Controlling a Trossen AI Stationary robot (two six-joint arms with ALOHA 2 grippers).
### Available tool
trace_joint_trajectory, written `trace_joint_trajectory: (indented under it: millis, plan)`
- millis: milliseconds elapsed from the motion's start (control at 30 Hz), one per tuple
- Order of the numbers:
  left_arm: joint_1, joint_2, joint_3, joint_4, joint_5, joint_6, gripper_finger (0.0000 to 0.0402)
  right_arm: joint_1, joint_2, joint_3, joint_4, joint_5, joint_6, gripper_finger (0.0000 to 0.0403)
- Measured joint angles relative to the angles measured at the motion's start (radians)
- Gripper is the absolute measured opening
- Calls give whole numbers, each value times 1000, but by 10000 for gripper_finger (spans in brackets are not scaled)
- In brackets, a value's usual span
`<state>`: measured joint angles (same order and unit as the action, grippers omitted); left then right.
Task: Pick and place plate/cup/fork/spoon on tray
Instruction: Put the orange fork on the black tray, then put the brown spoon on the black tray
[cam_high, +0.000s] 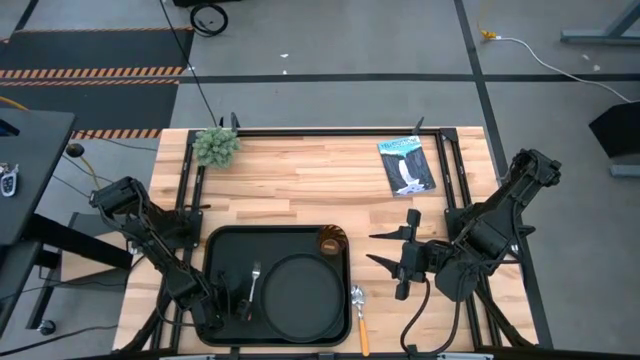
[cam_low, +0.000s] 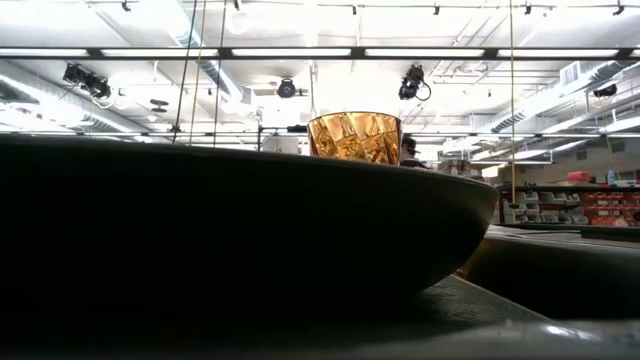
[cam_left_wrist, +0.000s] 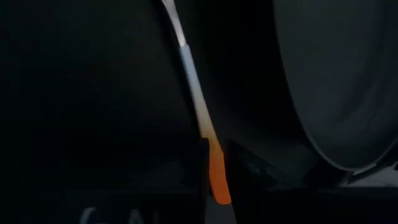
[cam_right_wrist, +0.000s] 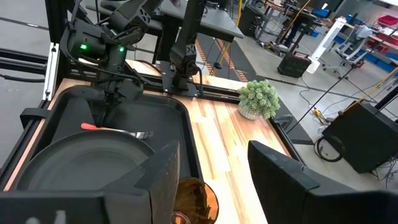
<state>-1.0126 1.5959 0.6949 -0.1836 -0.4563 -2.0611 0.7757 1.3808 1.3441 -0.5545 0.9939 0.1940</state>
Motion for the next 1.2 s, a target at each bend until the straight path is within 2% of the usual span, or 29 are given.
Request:
trace_joint_trajectory:
  millis: [533,867,1200]
  plan:
    - [2,-23,0,12,-1,61,54,0,0,0,0,0,3,196]
    - [12,-29,0,55,188,99,40,-1,8,0,0,0,5,196]
    - [40,-27,0,59,221,137,38,3,9,0,0,0,13,196]
